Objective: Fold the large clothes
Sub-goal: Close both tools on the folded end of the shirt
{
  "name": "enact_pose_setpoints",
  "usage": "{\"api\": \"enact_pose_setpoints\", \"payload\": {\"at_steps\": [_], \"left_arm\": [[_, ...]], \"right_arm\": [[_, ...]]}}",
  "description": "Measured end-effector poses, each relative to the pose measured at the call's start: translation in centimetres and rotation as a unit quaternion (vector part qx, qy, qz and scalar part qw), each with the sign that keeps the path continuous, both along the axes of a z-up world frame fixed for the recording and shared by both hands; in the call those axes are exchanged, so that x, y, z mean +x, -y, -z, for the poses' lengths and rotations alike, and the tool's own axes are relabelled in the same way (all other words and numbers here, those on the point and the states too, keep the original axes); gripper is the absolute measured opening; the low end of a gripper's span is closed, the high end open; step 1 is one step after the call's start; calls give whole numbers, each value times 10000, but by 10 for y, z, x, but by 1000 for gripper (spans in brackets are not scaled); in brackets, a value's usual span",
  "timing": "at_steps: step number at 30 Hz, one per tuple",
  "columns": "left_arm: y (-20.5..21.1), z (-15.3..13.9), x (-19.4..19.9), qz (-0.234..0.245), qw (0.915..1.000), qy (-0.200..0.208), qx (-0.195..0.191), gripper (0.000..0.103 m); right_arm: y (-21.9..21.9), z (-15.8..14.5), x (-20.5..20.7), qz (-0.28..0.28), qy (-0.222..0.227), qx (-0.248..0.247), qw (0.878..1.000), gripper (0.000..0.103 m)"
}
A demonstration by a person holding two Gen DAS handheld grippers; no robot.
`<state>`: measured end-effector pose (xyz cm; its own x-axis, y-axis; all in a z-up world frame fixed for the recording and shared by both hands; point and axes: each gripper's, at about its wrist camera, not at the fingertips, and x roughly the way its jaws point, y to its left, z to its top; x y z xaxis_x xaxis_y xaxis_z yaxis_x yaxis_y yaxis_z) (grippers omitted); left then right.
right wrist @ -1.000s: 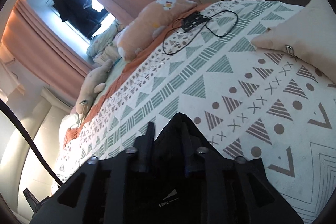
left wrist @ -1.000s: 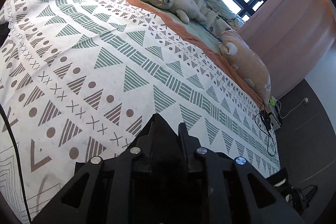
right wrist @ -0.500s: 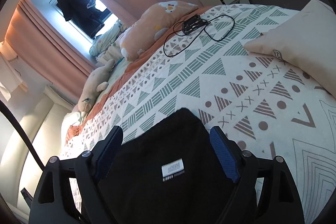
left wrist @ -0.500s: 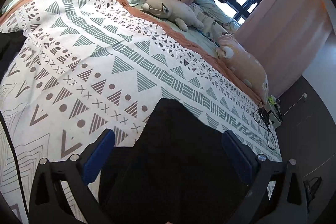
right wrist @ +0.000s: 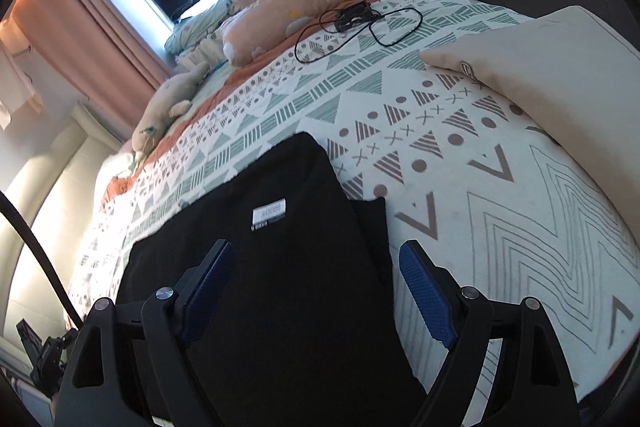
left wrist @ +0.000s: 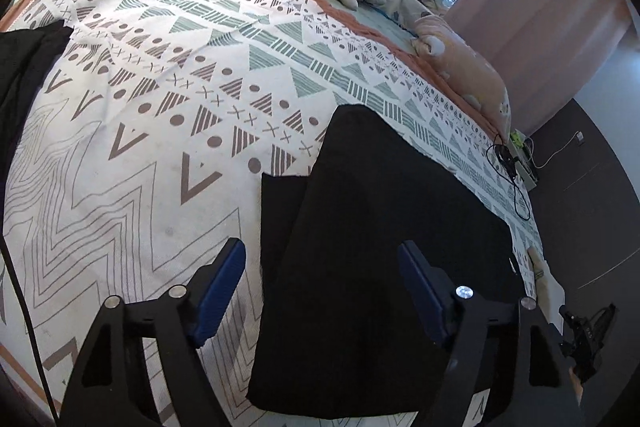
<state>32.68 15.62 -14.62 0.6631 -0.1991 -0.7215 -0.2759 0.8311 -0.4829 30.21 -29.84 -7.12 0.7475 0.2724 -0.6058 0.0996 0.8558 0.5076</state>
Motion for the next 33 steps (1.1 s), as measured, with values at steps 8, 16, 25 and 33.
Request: {"api": "enact_pose_setpoints", "payload": {"at_steps": [8,16,25,33], "left_arm": [[13,18,1,388,9986,-371,12,61],[20,27,-4,409,9964,-696,256,18],[26,7,-23,540,9963,-524,409,6],[19,11,-54,508,9971,-505,247,6]], "right_arm": [[-5,16,-12,-265,-586,-64,9979,71],[-6,33,-14,-306,-983,36,9947,26],[-6,15,-42,-364,-485,-130,9981,0],[4,5,-73,-574,-285,-179,9978,0]]}}
